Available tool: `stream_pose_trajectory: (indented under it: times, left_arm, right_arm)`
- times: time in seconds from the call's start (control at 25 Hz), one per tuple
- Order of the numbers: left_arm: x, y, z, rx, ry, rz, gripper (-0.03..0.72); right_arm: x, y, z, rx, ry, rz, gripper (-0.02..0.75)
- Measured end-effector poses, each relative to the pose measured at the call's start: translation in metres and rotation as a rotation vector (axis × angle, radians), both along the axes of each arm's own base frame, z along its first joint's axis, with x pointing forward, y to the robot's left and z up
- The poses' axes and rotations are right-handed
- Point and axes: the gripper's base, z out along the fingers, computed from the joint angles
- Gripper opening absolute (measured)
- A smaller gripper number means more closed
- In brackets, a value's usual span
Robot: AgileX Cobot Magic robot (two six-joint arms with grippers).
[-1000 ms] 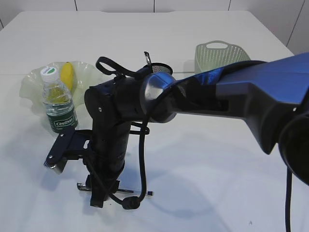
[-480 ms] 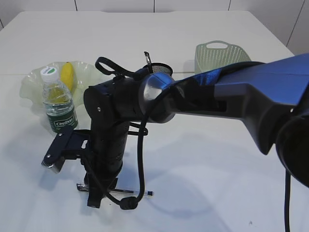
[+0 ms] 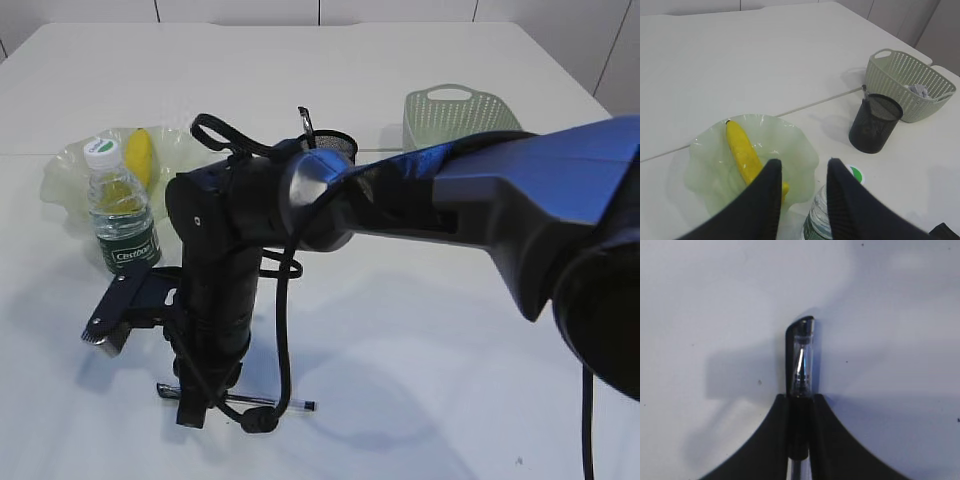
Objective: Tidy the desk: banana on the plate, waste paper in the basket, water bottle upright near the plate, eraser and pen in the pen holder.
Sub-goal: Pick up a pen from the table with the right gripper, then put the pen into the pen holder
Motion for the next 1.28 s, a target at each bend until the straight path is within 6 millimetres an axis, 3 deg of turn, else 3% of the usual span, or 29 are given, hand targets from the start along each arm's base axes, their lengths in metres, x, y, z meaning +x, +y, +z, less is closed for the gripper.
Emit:
stream_pose_trajectory:
  times: [0.36, 0.56, 0.88, 1.28]
  left_arm:
    - [0.0, 0.0, 0.0, 0.001, 0.0, 0.002, 0.214]
    - [0.001, 0.001, 0.0, 0.006, -0.001, 0.016, 0.214]
    - [0.001, 0.002, 0.0, 0.007, -0.002, 0.02, 0.214]
    - [0.001, 0.002, 0.0, 0.007, -0.002, 0.02, 0.214]
  right_arm:
    - [0.022, 0.011, 0.013, -0.007, -0.079, -0.016, 0.048]
    - [0.041, 0.009, 0.034, 0.041, -0.12, -0.083, 0.048]
    - [0.052, 0.009, 0.056, 0.079, -0.143, -0.141, 0.048]
    - [0.077, 0.007, 0.113, 0.226, -0.272, -0.184, 0.047]
